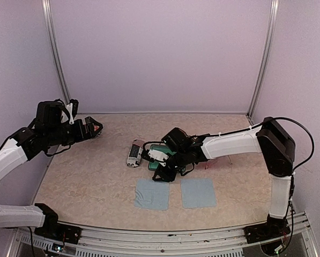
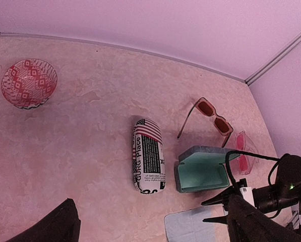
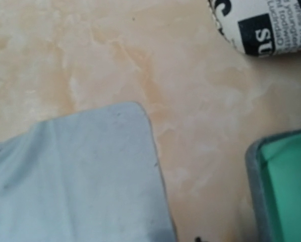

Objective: Organize the sunglasses
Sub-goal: Fold the glasses cleaning cloth at the center of the board.

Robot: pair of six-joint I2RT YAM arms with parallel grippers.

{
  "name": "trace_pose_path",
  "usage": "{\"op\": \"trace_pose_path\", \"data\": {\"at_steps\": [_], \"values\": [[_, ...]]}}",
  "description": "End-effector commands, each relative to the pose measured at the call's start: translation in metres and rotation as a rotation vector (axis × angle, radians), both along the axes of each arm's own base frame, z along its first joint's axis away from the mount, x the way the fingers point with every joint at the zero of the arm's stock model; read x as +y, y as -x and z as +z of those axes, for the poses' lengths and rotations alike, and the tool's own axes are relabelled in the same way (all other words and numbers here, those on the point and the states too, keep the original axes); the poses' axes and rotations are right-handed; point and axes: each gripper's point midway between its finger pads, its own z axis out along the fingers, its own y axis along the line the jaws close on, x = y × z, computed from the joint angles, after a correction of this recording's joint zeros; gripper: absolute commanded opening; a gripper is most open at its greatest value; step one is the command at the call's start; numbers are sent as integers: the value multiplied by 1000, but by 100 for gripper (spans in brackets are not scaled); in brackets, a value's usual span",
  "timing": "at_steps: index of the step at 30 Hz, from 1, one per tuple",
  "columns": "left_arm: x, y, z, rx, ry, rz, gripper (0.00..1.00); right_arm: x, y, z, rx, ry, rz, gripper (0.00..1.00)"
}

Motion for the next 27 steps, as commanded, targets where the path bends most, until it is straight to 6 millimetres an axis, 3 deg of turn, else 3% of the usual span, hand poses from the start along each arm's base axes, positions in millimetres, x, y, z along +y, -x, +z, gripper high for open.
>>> {"op": "trace_pose_path", "data": {"at_steps": [1,18,27], "values": [[4,4,0,-16,-19,6,99,10,-6,-8,-24,24,25,36],[5,5,1,-20,-15,9,99,12,0,-42,5,95,45,32],[5,6,1,-21,-12,9,99,8,6,-55,-14,149,52,20]]}}
